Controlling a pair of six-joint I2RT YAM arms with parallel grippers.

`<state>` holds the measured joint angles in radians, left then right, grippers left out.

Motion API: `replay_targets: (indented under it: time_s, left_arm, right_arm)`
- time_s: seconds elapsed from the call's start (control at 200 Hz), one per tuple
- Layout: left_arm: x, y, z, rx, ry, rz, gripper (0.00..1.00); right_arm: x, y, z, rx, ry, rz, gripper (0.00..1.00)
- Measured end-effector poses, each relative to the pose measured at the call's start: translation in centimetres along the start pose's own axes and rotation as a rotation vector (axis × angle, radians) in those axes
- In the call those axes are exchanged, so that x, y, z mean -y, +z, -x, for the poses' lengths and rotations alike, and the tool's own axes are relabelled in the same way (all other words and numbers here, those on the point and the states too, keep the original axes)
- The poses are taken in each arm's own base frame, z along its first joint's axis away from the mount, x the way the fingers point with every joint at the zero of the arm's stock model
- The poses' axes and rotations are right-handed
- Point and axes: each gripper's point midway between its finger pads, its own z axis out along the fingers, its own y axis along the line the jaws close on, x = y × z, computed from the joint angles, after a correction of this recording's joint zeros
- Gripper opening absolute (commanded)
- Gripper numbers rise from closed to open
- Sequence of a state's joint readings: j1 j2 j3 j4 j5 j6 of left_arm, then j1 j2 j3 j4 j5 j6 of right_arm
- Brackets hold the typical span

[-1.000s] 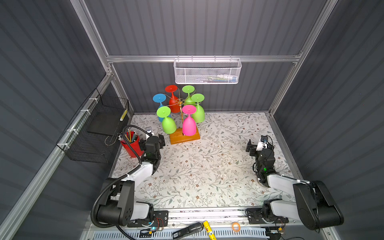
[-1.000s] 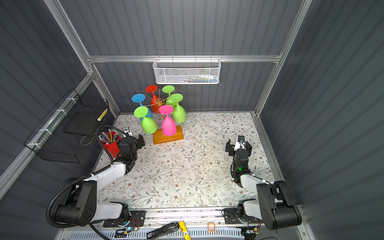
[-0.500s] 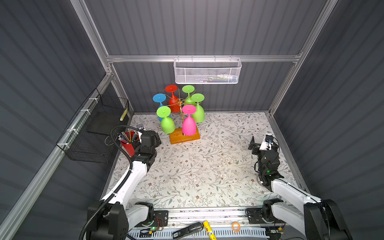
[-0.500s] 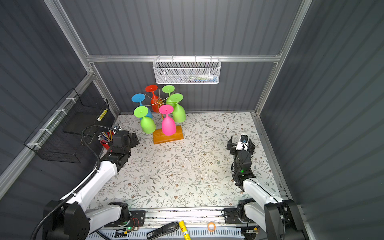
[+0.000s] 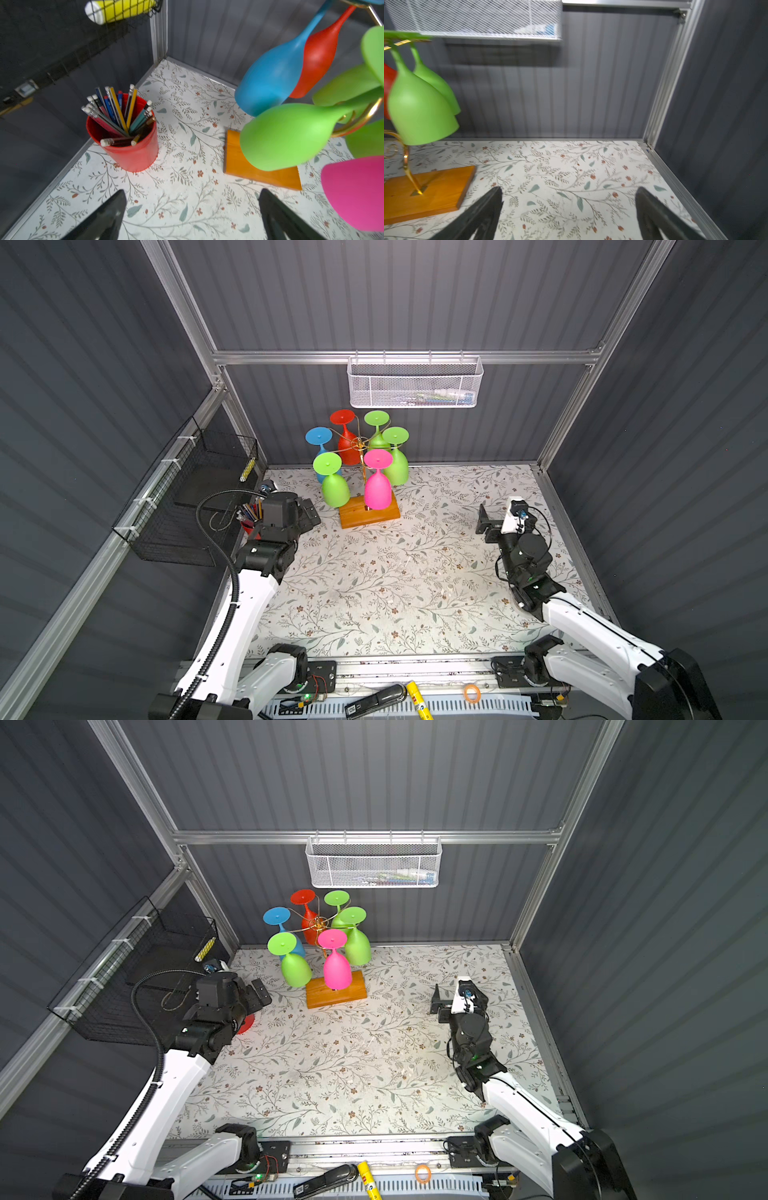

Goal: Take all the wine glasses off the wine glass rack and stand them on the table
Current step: 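Raise the left gripper toward the glass rack while the right arm lifts forward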

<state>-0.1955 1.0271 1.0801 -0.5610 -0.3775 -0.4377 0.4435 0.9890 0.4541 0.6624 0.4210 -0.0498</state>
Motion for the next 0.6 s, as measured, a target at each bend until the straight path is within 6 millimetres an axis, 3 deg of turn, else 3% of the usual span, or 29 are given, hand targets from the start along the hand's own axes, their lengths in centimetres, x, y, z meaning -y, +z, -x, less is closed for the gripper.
replay_targets:
  time_s: [0.14, 0.32, 0.5, 0.6]
  left_arm:
    - [1.9, -1.7, 2.0, -0.024, -0.038, -0.081, 1.0]
    - [5.0, -3.3, 4.3, -0.046, -0.122, -0.225, 0.98]
    - [7.7, -2.6, 4.5, -0.129, -0.25, -0.353, 0.94]
    - [8.2, -2.0, 4.7, -0.161, -0.336, -0.394, 0.91]
  right_arm:
    - [-2.9, 0.2, 1.9, 0.016, -0.029, 0.071, 0.99]
    - [-5.1, -0.2, 1.3, -0.018, -0.058, 0.151, 0.99]
    - [-7.4, -0.7, 1.8, -0.027, -0.095, 0.235, 0.99]
    - [-8.3, -1.1, 2.6, -0.018, -0.106, 0.272, 0.99]
